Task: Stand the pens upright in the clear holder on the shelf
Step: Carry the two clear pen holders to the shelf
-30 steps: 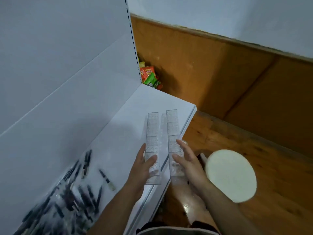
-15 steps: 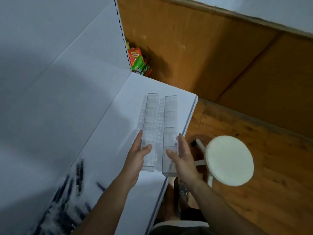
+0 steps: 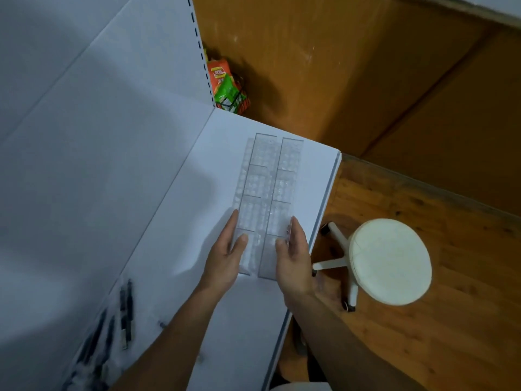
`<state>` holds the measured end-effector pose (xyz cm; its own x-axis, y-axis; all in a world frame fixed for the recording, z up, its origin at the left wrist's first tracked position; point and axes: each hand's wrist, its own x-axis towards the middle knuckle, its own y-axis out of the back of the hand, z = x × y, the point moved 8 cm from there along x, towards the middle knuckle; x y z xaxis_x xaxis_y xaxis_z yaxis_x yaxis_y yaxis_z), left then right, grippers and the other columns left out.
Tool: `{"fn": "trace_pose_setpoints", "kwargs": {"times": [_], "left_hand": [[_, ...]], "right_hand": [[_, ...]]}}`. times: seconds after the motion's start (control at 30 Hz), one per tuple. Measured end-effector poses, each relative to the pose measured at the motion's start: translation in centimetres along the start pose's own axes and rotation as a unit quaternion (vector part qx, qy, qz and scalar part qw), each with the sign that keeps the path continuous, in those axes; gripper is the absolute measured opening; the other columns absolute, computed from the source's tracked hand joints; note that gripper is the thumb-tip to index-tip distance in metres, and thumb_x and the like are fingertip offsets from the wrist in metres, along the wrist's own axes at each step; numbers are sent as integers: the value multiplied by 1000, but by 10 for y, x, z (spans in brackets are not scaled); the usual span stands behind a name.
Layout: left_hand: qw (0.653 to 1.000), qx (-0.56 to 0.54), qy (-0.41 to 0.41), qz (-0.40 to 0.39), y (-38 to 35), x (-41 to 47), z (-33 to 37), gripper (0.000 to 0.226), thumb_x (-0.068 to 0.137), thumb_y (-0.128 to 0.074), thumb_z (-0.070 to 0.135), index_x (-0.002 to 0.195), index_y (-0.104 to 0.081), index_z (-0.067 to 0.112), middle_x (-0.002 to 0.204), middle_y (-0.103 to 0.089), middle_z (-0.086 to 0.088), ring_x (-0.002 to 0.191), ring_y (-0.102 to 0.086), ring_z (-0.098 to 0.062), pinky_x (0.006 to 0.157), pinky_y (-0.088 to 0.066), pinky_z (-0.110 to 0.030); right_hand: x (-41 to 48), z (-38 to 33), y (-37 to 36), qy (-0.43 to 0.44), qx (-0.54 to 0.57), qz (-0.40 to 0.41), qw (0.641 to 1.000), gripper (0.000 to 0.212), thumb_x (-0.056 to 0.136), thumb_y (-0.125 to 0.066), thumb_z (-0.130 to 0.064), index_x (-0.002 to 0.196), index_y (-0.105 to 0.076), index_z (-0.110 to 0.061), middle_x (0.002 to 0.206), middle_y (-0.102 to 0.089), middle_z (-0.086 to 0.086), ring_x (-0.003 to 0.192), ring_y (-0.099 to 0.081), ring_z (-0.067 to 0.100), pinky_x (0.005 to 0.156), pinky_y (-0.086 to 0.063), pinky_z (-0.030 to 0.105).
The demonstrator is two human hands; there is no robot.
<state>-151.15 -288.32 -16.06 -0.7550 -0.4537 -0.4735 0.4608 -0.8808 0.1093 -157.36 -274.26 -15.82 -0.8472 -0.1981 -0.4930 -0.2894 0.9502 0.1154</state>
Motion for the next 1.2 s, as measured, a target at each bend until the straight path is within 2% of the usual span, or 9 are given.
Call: {"fn": "trace_pose_setpoints", "kwargs": {"times": [0.1,0.3,0.47,0.53,0.6,0.77,0.97,1.1,1.2], "left_hand": [[1000,16,-14,6,3,10,4,50,101,-46,22,141,-26,44,133,-30,42,115,-29,33,95,-27,3],[1000,-10,-17,16,19,46,16,50,101,-47,17,144,-34,37,144,-35,24,133,-32,6,107,-28,-14],[1000,-26,-7,13,29,64,22,49,100,-48,15,143,-38,36,140,-39,25,126,-36,9,88,-32,1],[1000,-25,-11,7,29,66,21,49,100,-48,15,143,-38,37,139,-39,26,126,-36,10,90,-32,0],[999,-28,-15,2,30,67,21,49,100,-49,15,140,-38,40,139,-39,26,125,-36,12,96,-32,-4],[1000,-16,-21,-10,38,75,19,49,98,-51,11,124,-46,52,144,-43,20,135,-37,1,117,-27,-31],[999,33,-25,-14,41,76,24,48,99,-50,12,141,-43,35,144,-42,20,136,-35,0,118,-26,-31],[997,81,-7,-7,43,71,30,48,99,-51,23,145,-39,29,148,-41,12,136,-39,-7,116,-29,-33],[991,128,12,21,50,61,41,47,99,-49,36,144,-41,26,147,-43,7,133,-41,-10,106,-30,-25]], "right_hand": [[3,1,-5,11,3,41,999,50,103,-45,-15,148,-32,-32,143,-33,-24,132,-30,-8,110,-27,18],[16,-8,-13,2,22,77,997,49,104,-41,-15,149,-31,-32,154,-32,-14,141,-28,2,115,-25,26],[23,-14,-21,3,25,104,994,49,104,-40,-15,150,-29,-30,156,-30,-12,144,-27,6,118,-24,30],[23,-14,-25,1,28,118,993,49,104,-39,-14,150,-29,-29,156,-30,-12,144,-27,6,117,-24,27],[23,-13,-30,-2,31,126,992,49,104,-38,-15,150,-29,-29,155,-31,-12,144,-27,7,118,-24,28],[24,-13,-31,-13,29,124,992,48,105,-38,-17,150,-28,-30,154,-32,-13,143,-28,8,119,-25,32],[26,-13,-29,-29,23,94,995,50,104,-42,-19,149,-28,-33,156,-31,-11,143,-30,14,118,-29,41],[28,-12,-18,-38,-43,80,995,50,101,-48,-32,147,-31,-33,153,-33,-8,139,-36,16,114,-35,45],[29,-27,-5,1,-179,43,983,50,100,-44,-43,146,-36,-24,152,-34,-3,140,-35,18,115,-33,42]]}}
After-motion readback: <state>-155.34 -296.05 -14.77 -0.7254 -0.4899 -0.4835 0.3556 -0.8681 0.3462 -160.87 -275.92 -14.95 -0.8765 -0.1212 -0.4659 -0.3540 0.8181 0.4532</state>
